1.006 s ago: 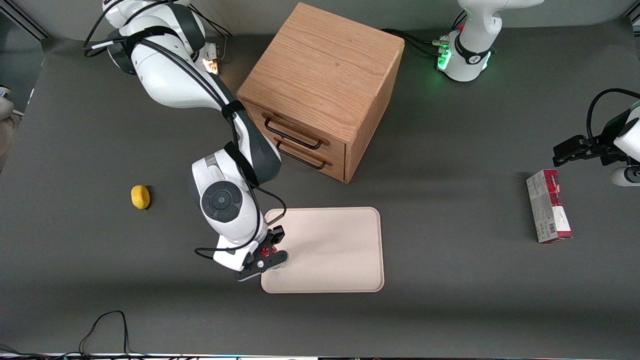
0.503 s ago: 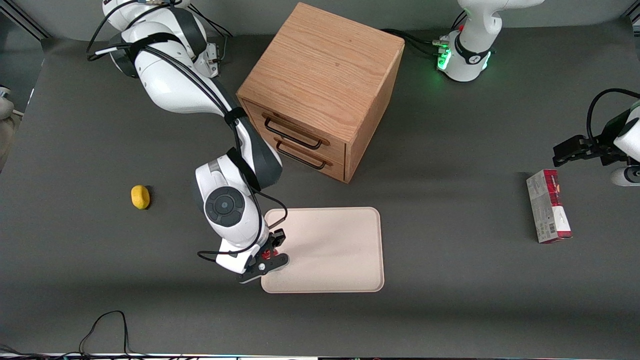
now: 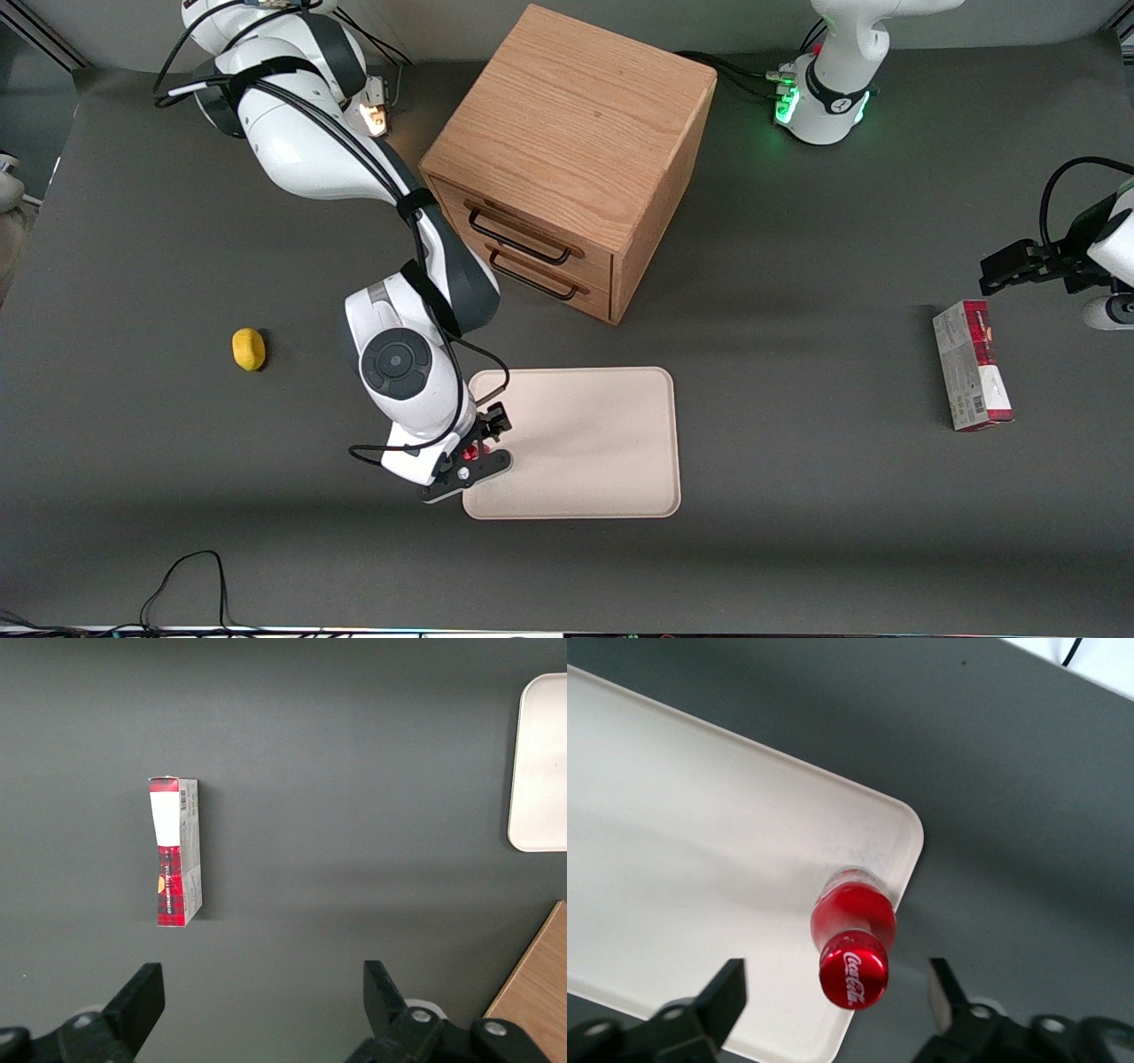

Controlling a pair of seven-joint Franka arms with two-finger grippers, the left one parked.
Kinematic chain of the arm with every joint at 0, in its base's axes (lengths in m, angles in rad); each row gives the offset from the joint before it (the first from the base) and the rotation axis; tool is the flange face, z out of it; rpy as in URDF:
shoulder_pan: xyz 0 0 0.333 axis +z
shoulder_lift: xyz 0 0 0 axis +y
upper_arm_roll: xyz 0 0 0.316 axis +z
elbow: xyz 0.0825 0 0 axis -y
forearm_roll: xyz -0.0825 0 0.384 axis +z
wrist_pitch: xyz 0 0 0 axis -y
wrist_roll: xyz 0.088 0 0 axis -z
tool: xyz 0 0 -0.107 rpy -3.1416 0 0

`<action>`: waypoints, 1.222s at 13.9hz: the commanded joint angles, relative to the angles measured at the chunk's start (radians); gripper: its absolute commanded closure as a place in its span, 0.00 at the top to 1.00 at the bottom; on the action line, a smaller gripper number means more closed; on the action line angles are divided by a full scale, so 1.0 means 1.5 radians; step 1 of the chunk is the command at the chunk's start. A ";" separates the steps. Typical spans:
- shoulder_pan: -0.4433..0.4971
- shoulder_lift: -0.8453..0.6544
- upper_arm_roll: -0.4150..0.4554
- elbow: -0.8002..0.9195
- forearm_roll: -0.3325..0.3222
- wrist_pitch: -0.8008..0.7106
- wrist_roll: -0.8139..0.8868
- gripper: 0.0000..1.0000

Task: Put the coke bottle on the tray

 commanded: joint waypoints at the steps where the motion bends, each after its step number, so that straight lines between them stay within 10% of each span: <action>1: 0.000 -0.047 0.000 -0.003 -0.005 -0.035 -0.001 1.00; 10: -0.007 -0.251 -0.015 -0.010 -0.059 -0.333 -0.016 1.00; 17: -0.158 -0.501 -0.012 -0.321 -0.031 -0.244 -0.040 1.00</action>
